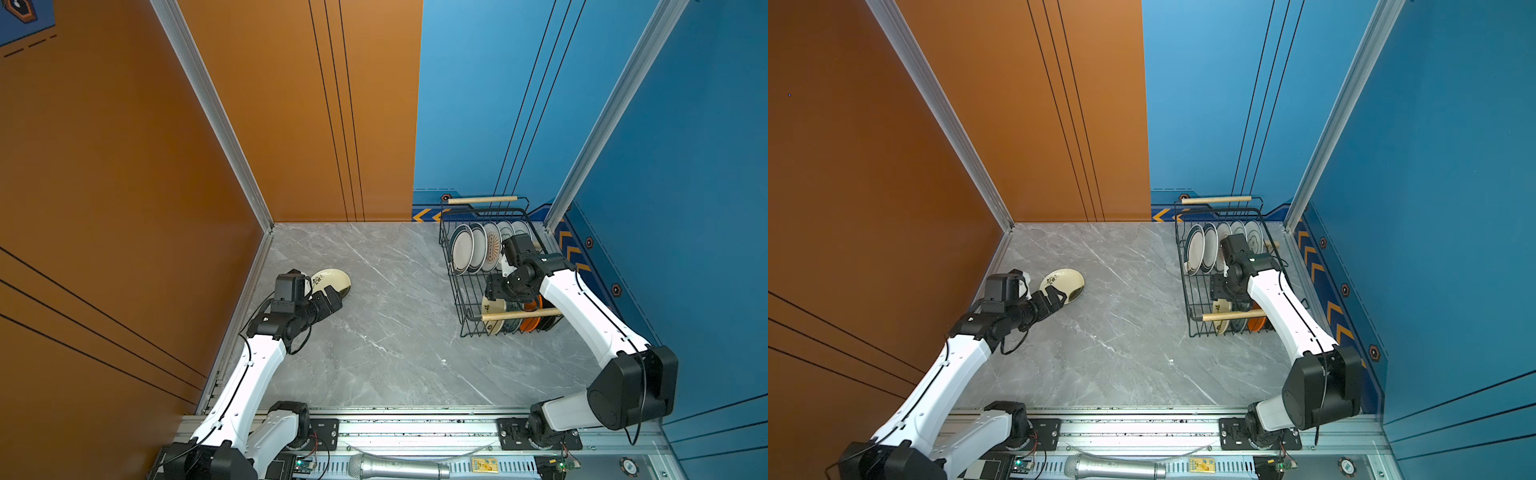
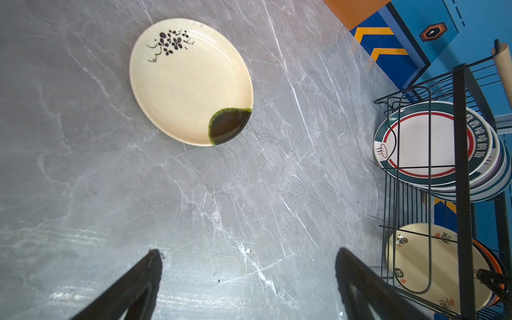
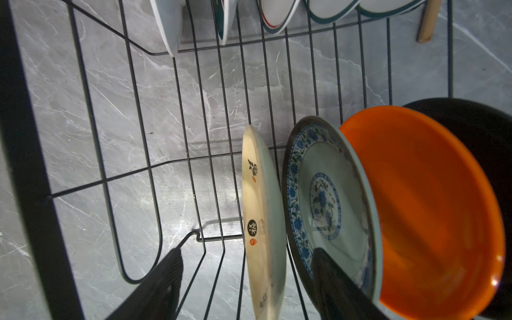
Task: Unload the plates from the dish rack
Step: 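Lower the right gripper onto the cream plate with red characters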
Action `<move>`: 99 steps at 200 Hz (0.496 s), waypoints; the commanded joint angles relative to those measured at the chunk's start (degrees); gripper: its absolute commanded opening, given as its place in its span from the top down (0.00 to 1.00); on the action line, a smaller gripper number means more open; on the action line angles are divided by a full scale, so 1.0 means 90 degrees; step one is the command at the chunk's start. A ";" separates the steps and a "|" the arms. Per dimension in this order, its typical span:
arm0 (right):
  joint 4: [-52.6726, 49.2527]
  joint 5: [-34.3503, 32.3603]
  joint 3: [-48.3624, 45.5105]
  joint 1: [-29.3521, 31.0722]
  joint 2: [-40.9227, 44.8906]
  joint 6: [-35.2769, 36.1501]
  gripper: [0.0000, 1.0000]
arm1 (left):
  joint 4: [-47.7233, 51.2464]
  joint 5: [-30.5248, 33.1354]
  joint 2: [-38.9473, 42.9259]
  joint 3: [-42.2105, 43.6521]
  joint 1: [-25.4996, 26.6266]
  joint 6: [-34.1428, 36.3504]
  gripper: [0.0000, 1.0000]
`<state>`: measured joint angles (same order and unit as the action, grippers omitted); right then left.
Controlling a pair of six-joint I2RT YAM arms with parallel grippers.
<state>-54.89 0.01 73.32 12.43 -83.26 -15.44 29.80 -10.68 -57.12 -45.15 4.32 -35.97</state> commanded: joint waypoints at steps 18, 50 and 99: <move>0.0014 -0.0177 -0.0208 -0.0022 -0.0074 -0.0131 0.39 | 0.0054 0.0067 -0.0049 -0.0100 0.0038 0.0021 0.02; 0.0103 -0.0130 -0.0343 -0.0047 -0.0132 -0.0149 0.44 | -0.0166 -0.0221 -0.0184 0.0045 -0.0022 -0.0124 0.02; 0.0170 -0.0152 -0.0489 -0.0058 -0.0236 -0.0193 0.49 | -0.0257 -0.0259 -0.0216 0.0161 -0.0035 -0.0135 0.02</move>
<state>-54.39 -0.23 69.93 12.32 -84.84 -16.47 28.38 -11.81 -59.27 -44.82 4.29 -36.91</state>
